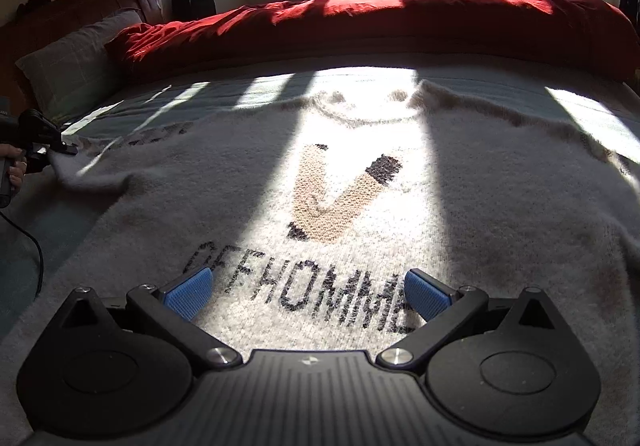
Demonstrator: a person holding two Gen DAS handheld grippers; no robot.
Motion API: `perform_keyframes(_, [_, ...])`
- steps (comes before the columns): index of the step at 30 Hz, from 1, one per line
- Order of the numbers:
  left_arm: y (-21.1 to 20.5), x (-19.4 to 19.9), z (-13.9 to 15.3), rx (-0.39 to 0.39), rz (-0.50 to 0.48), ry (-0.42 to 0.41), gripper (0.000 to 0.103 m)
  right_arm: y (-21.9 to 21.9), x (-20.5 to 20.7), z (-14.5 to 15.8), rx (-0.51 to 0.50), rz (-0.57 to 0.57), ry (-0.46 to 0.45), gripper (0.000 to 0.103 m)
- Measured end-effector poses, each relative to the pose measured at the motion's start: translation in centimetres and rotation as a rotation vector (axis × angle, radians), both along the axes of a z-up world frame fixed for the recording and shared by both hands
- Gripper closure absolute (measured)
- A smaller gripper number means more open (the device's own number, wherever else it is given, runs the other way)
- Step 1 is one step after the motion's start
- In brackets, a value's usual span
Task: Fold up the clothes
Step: 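Lift the gripped sleeve up off the bed with the left tool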
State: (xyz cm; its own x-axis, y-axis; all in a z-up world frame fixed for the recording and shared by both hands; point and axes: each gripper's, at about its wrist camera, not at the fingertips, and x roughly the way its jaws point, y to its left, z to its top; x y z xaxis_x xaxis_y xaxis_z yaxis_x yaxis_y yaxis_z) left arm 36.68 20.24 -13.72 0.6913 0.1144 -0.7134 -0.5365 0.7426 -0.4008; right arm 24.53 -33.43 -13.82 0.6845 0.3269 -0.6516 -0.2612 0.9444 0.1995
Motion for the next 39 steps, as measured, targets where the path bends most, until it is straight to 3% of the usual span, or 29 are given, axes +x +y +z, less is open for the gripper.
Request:
perform_keyframes(6, [-3.6, 0.6, 3.8, 0.080, -0.063, -0.010, 0.096, -1.3, -1.1, 0.1, 0.051, 0.024, -0.019, 0.000])
perform_keyframes(13, [-8.0, 1.6, 6.6, 0.120, -0.124, -0.023, 0.096, -2.7, -2.3, 1.1, 0.094, 0.032, -0.046, 0.000])
perform_keyframes(32, [-19.6, 3.0, 12.9, 0.202, -0.291, -0.073, 0.096, -3.1, -4.2, 1.9, 0.089, 0.124, -0.068, 0.000])
perform_keyframes(39, [-24.2, 3.7, 14.2, 0.231, -0.359, -0.078, 0.096, -3.6, -3.9, 1.4, 0.058, 0.115, -0.024, 0.000])
